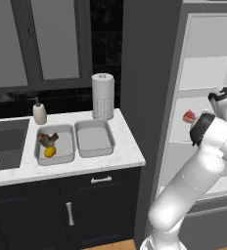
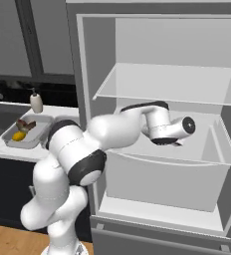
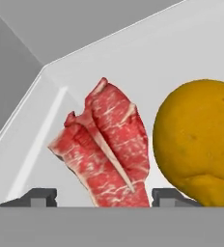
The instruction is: Place one lemon and one steak in each tupperware on the nearby counter, to pack two identical lunches.
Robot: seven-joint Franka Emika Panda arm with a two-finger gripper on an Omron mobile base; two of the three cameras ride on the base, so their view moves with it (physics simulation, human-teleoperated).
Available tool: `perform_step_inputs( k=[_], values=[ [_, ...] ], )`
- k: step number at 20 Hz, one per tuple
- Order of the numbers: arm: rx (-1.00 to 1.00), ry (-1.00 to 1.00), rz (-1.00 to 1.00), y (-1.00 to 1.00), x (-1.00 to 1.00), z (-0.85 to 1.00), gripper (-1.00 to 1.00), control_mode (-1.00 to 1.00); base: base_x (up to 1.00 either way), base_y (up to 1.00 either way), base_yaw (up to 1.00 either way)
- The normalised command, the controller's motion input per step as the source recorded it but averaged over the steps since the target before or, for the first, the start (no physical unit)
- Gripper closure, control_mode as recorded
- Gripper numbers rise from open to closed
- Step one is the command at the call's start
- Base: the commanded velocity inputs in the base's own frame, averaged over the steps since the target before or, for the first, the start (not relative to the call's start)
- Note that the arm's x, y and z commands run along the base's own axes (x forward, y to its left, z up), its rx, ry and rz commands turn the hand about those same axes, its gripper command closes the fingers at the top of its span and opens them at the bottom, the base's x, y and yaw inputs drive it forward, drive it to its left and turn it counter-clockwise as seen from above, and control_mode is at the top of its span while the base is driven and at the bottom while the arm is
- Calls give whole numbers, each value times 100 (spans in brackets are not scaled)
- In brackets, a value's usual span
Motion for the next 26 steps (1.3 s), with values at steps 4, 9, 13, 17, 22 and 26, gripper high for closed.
perform_step_inputs(
  k=[4, 9, 13, 17, 22, 26],
  values=[
    [0, 9, 10, 64, 44, -63, 100, -100, 0, 0, 0],
    [0, 0, 17, 62, 0, -50, 100, -100, 0, 0, 0],
    [0, -1, 21, 50, -12, -37, 100, -100, 0, 0, 0],
    [0, -6, 16, 34, -37, -14, 100, -100, 0, 0, 0],
    [14, -5, 2, -16, -96, 11, 100, -100, 0, 0, 0],
    [-4, -8, -9, 10, -100, 52, 100, -100, 0, 0, 0]
  ],
)
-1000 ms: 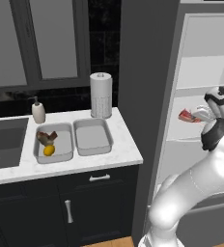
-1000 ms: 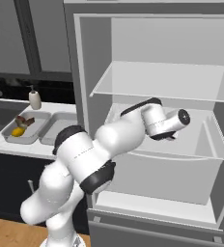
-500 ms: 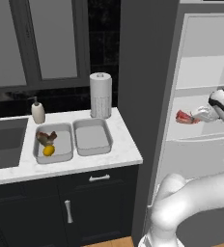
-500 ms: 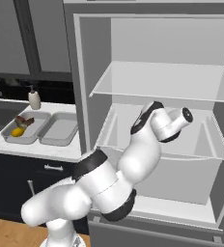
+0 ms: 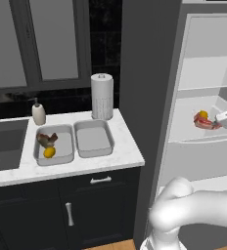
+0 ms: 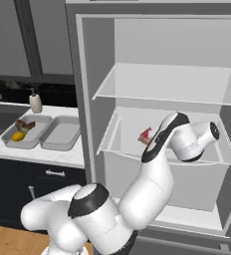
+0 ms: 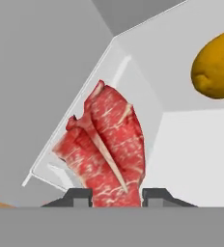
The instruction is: Place one lemon and one steak in each tupperware on the nearby counter, to pack two identical lunches.
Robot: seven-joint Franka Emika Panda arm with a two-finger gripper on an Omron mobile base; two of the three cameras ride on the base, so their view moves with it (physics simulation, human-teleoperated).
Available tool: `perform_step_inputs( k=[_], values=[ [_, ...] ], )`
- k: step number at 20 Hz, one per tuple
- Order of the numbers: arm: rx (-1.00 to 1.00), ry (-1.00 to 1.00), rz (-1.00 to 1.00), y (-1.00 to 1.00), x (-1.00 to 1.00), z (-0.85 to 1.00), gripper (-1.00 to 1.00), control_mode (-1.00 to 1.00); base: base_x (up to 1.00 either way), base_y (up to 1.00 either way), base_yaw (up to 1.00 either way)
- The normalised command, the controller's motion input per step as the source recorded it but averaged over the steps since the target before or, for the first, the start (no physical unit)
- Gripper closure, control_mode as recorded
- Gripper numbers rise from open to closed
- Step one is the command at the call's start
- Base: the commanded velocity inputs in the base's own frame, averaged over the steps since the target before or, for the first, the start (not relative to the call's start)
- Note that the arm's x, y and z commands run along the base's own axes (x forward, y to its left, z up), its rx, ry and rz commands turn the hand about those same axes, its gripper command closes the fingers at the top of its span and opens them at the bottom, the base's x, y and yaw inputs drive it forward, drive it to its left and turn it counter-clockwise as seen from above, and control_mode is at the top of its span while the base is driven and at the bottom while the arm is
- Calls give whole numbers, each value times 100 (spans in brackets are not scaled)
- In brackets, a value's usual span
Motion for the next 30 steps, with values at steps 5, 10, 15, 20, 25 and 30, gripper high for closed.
perform_step_inputs(
  k=[5, 10, 15, 20, 25, 30],
  values=[
    [-31, -3, -5, 71, -100, 49, 100, -100, 0, 0, 0],
    [-8, 0, -2, 55, -100, 25, 100, -100, 0, 0, 0],
    [9, -10, 0, 98, -70, 17, 100, -100, 0, 0, 0],
    [2, -9, 7, 100, -9, 30, 100, -100, 0, 0, 0],
    [-5, -5, 14, 100, 0, 36, 100, -100, 0, 0, 0],
    [-10, 0, 17, 100, 19, 23, 100, -100, 0, 0, 0]
  ],
)
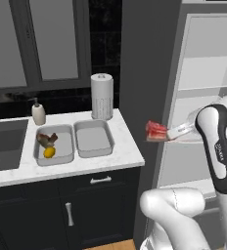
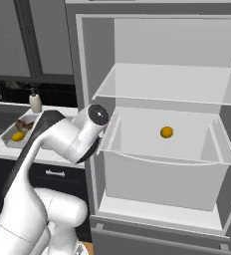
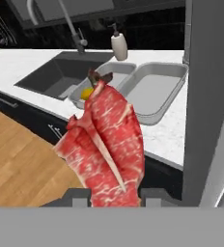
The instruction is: Place one lemon and one steak in each tupperware on the nearby counter, to pack two identical lunches.
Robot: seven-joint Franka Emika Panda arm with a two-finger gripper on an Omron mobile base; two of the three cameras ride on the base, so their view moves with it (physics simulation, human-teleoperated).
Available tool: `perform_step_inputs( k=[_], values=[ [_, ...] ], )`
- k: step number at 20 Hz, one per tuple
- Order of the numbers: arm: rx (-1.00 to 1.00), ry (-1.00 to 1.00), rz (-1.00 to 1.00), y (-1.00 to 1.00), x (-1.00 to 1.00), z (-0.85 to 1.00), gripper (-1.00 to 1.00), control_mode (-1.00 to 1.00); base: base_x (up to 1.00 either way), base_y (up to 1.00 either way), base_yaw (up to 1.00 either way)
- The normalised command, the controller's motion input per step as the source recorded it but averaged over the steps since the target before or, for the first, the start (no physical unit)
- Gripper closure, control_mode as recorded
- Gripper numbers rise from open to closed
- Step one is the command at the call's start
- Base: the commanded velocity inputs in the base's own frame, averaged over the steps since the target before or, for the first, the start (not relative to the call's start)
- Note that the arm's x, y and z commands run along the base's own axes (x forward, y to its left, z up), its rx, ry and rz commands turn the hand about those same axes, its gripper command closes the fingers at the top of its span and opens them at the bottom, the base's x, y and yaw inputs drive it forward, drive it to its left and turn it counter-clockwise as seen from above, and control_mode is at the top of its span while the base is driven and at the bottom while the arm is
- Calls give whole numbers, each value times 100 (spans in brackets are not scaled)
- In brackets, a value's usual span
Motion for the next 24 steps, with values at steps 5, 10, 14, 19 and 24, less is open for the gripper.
perform_step_inputs(
  k=[5, 10, 14, 19, 24],
  values=[
    [-5, 0, 5, 100, 77, 5, 100, -100, 0, 0, 0],
    [-1, -1, -16, 100, 88, -12, 100, -100, 0, 0, 0],
    [-26, 8, -16, 91, 81, 0, 100, -100, 0, 0, 0],
    [-34, 17, -7, 58, 71, 0, 100, -100, 0, 0, 0],
    [-2, 21, -1, 3, 88, -3, 100, -100, 0, 0, 0]
  ],
)
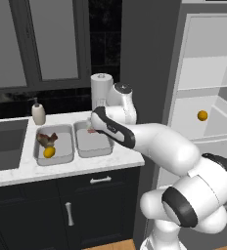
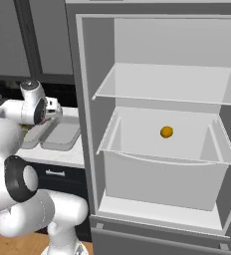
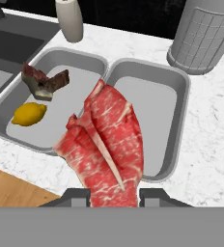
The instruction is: Place one lemon and one steak in each tupperware on the nearby counter, to pack two identical lunches.
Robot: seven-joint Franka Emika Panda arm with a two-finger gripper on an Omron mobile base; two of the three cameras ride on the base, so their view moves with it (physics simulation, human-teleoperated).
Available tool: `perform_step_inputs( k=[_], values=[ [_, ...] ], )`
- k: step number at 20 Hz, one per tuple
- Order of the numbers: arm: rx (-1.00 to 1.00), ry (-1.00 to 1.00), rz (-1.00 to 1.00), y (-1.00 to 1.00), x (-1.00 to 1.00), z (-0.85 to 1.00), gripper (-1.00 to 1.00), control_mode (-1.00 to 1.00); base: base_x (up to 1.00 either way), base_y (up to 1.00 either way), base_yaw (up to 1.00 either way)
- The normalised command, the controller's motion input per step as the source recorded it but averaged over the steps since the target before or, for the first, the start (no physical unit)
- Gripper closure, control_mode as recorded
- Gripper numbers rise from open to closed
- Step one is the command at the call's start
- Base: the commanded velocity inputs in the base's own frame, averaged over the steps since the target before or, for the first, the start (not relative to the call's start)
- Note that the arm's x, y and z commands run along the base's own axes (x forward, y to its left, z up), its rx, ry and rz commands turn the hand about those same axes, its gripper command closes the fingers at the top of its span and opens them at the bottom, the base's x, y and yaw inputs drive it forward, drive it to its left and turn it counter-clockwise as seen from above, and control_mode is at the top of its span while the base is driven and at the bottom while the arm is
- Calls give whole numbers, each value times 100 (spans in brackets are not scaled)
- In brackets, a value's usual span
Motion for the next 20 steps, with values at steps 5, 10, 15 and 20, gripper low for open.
perform_step_inputs(
  k=[5, 10, 15, 20],
  values=[
    [0, 11, -6, 19, 47, -36, 100, -100, 0, 0, 0],
    [-14, 11, -4, 35, 68, -76, 100, -100, 0, 0, 0],
    [-5, 0, -6, 15, 37, -48, 100, -100, 0, 0, 0],
    [0, 0, -5, 11, 23, -30, 100, -100, 0, 0, 0]
  ],
)
